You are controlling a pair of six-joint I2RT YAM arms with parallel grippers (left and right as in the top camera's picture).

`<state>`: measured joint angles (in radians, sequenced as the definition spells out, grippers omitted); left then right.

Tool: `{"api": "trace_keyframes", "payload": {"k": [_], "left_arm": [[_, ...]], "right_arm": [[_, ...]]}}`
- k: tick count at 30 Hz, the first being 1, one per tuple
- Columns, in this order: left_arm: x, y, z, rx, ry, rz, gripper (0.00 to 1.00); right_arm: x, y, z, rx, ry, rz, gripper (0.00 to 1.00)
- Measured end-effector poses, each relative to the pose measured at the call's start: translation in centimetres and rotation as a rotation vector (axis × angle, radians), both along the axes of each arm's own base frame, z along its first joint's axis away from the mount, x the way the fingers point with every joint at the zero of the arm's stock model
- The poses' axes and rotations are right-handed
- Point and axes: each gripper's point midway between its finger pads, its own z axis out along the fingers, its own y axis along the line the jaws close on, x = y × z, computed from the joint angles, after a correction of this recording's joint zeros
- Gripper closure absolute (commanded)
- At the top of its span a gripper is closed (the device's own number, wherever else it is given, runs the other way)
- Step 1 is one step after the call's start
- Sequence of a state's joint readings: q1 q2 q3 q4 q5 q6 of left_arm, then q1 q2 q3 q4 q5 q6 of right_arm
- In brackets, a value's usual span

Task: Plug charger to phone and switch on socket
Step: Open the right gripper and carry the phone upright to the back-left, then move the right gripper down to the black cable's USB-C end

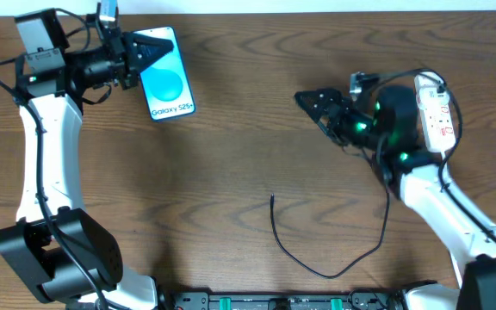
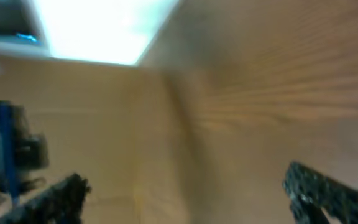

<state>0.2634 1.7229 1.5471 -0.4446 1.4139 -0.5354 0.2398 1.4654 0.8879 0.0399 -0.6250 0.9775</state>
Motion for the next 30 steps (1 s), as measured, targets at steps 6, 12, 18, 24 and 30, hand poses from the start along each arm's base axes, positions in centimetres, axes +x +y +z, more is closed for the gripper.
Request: {"api": "trace_keyframes", "payload": {"k": [6, 12, 18, 24, 30], "left_arm": [[0.0, 0.3, 0.1, 0.021, -0.054, -0.004, 0.93], [0.0, 0.3, 0.1, 0.026, -0.066, -0.006, 0.93], [0.0, 0.3, 0.0, 0.027, -0.066, -0.006, 0.92], [0.0, 0.3, 0.0, 0.027, -0.066, -0.005, 0.93], [0.0, 0.3, 0.0, 0.031, -0.074, -0.006, 0.93]], "right_arm": [[-0.7, 0.2, 3.7, -0.240, -0.019, 0.091, 0.01], [-4.9, 0.9, 2.4, -0.493, 0.034, 0.206, 0.01], [-7.8, 1.5, -0.8, -0.666, 0.066, 0.272, 0.01], [-9.0, 3.4, -2.7, -0.679, 0.085, 0.266, 0.01], [-10.4, 5.4, -7.1, -0.723, 0.222, 0.277, 0.01]]}}
